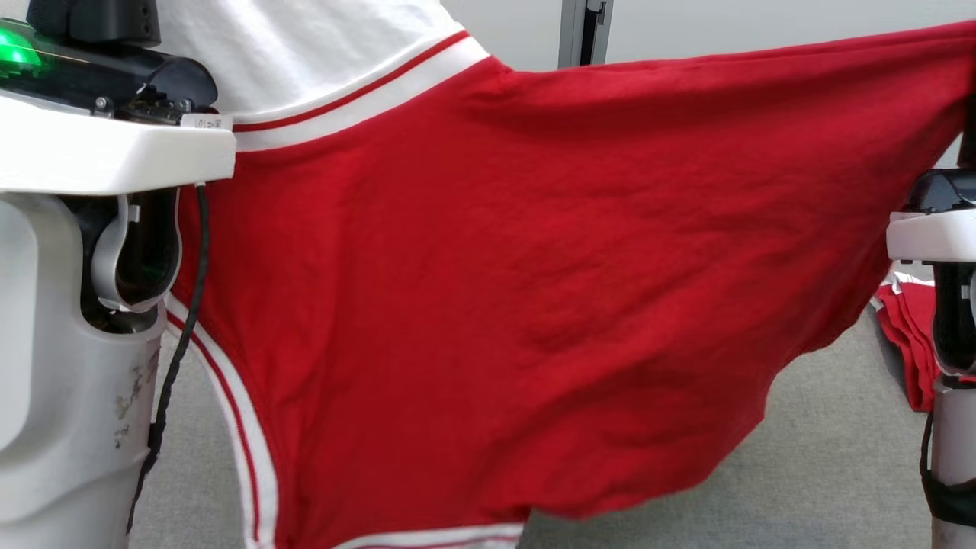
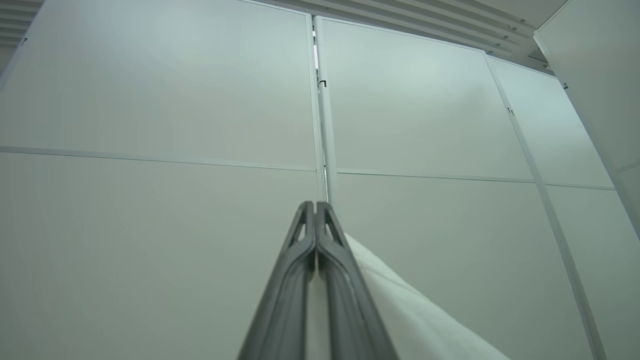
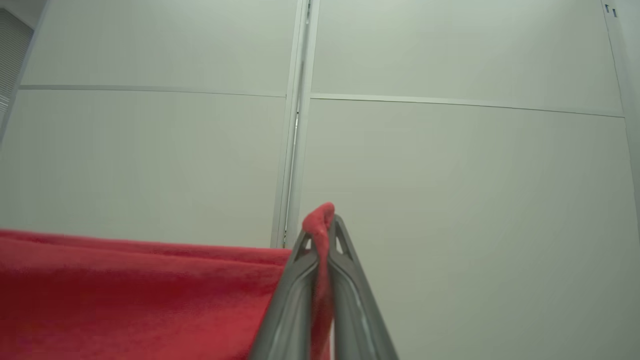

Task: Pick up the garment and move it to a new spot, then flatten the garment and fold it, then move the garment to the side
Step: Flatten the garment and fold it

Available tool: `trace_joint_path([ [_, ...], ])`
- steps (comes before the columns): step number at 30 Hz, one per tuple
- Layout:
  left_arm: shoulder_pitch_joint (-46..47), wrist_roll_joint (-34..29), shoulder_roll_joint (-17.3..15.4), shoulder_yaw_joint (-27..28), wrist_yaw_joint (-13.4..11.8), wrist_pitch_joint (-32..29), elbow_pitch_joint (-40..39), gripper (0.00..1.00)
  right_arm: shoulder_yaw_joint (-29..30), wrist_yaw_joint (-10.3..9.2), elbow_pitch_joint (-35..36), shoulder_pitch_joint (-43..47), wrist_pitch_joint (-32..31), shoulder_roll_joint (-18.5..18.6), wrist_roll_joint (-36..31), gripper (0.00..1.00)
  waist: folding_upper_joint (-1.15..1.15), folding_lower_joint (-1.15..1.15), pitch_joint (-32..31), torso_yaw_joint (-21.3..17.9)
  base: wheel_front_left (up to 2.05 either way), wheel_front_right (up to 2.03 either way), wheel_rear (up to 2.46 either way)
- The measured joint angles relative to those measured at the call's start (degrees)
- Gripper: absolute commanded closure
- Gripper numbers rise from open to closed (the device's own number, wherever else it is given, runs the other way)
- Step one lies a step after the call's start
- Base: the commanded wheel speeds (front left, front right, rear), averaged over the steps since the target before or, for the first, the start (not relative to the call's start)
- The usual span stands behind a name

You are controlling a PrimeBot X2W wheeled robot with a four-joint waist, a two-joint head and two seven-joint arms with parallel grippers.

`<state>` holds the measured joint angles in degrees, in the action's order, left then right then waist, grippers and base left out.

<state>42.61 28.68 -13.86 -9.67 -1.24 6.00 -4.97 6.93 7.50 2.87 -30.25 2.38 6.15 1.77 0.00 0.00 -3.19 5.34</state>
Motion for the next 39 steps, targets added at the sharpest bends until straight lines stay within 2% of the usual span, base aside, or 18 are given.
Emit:
trace_joint_path([
  [4, 1.48, 0.3, -0.57, 0.01, -0.16, -1.8, 0.62, 1.0, -1.56, 0.0, -0.62, -0.38, -4.22, 0.98, 0.44, 1.0, 0.0, 0.0, 1.09, -0.1, 0.0, 0.0, 0.0],
  [6, 4.16, 2.29, -0.69, 0.48, 0.24, -3.65, 4.1, 1.0, -3.56, 0.0, -2.37, -3.72, -6.99, 1.98, 1.81, 1.0, 0.0, 0.0, 2.61, -0.27, 0.0, 0.0, 0.0],
  [10, 11.24, 2.68, -3.31, 1.49, 1.98, -4.82, 10.36, 1.0, -6.68, 0.0, -6.31, -13.17, -9.65, 3.47, 3.53, 1.0, 0.0, 0.0, 6.53, -0.72, 0.0, 0.0, 0.0],
  [15, 23.3, 1.91, -5.13, 1.26, 4.58, -4.55, 20.12, 1.0, -11.77, 0.0, -15.72, -29.27, -10.43, 6.09, 4.02, 1.0, 0.0, 0.0, 13.77, -1.37, 0.0, 0.0, 0.0],
  [19, 33.78, 0.67, -6.04, 1.21, 5.95, -1.12, 28.99, 1.0, -15.82, 0.04, -26.39, -42.8, -7.25, 7.31, 2.59, 1.0, 0.0, 0.0, 20.06, -1.81, 0.0, 0.0, 0.0],
  [23, 44.94, 0.64, -6.24, 1.97, 7.15, 5.04, 36.42, 1.0, -14.14, 0.03, -35.99, -55.36, -0.76, 6.38, -0.34, 1.0, 0.0, 0.0, 25.88, -2.14, 0.0, 0.0, 0.0],
  [25, 48.74, -0.18, -6.37, 1.21, 7.67, 6.98, 39.61, 1.0, -13.46, 0.03, -40.1, -58.88, 2.65, 5.38, -1.9, 1.0, 0.0, 0.0, 28.4, -2.22, 0.0, 0.0, 0.0],
  [29, 51.99, -0.57, -4.46, -0.55, 8.27, 8.72, 43.83, 1.0, -11.67, 0.05, -46.38, -62.23, 9.44, 3.91, -3.89, 1.0, 0.0, 0.0, 32.57, -2.01, 0.0, 0.0, 0.0],
  [32, 51.63, -0.9, -3.16, -0.45, 8.5, 8.91, 43.53, 1.0, -11.51, 0.04, -50.02, -62.23, 11.46, 3.21, -4.97, 1.0, 0.0, 0.0, 34.96, -1.5, 0.0, 0.0, 0.0],
  [39, 39.73, -2.25, -0.75, -2.98, 8.67, 9.06, 36.22, 1.0, -12.43, 0.05, -55.35, -54.69, 12.47, 2.67, -4.68, 1.0, 0.0, 0.0, 38.16, 0.89, 0.0, 0.0, 0.0],
])
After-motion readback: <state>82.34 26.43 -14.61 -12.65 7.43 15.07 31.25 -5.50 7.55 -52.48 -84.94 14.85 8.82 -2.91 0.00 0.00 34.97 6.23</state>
